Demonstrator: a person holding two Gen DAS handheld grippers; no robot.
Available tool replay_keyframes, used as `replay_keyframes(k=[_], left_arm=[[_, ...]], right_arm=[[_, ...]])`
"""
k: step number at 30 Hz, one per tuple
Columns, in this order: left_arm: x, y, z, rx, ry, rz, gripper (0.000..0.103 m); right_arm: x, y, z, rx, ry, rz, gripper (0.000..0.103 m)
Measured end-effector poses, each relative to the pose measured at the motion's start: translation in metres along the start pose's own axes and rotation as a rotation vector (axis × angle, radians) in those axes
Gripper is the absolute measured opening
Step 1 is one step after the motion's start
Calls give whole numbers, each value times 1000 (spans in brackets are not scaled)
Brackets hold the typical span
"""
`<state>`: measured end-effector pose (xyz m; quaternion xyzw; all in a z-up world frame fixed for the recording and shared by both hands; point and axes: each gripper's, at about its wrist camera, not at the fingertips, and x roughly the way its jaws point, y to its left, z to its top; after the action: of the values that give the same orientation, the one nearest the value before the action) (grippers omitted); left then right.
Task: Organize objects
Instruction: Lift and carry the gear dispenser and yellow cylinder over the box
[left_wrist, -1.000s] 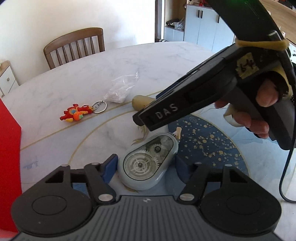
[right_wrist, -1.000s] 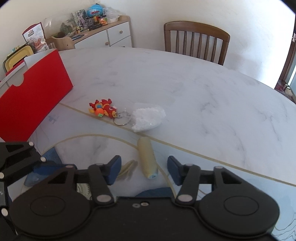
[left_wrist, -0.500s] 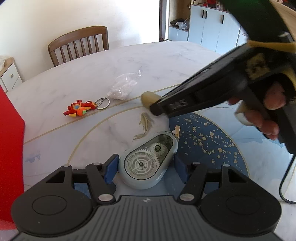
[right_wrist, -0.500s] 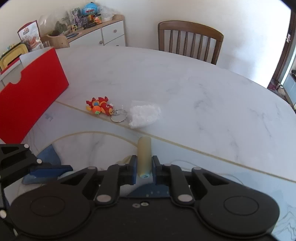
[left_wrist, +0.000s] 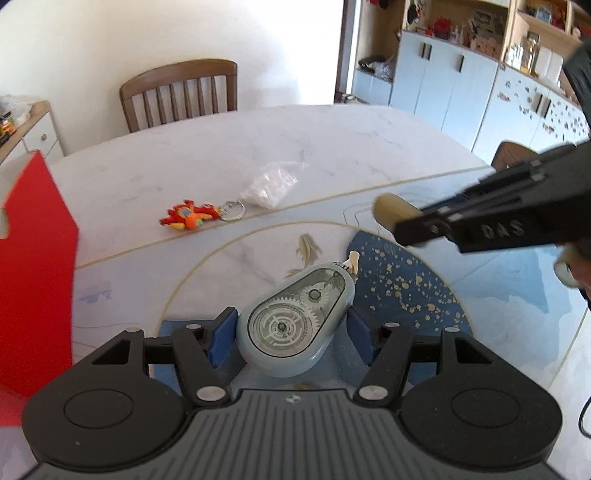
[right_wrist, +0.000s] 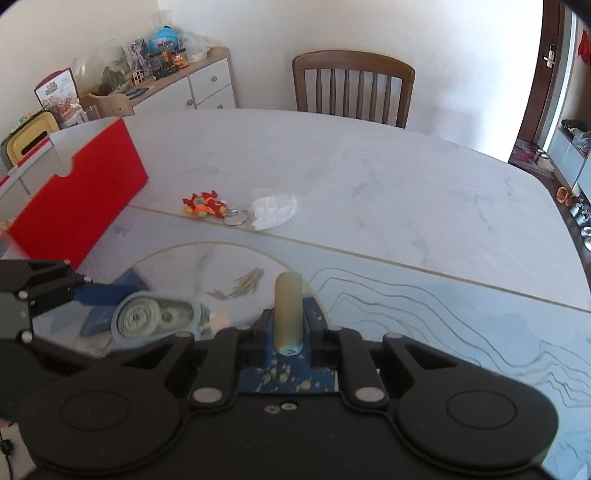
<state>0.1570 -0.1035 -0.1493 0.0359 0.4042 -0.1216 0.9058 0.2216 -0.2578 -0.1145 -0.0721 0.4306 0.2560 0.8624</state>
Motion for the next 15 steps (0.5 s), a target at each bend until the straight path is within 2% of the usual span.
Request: replay_keyframes(k=[10,15], left_arm=[[-52,23,12,-86,-72,21,64],[-80,43,16,-134,-103,57,64]], right_arm=[[-47,32,4,-2,-74,12,14],[-64,56,11,-6,-108,21,14]])
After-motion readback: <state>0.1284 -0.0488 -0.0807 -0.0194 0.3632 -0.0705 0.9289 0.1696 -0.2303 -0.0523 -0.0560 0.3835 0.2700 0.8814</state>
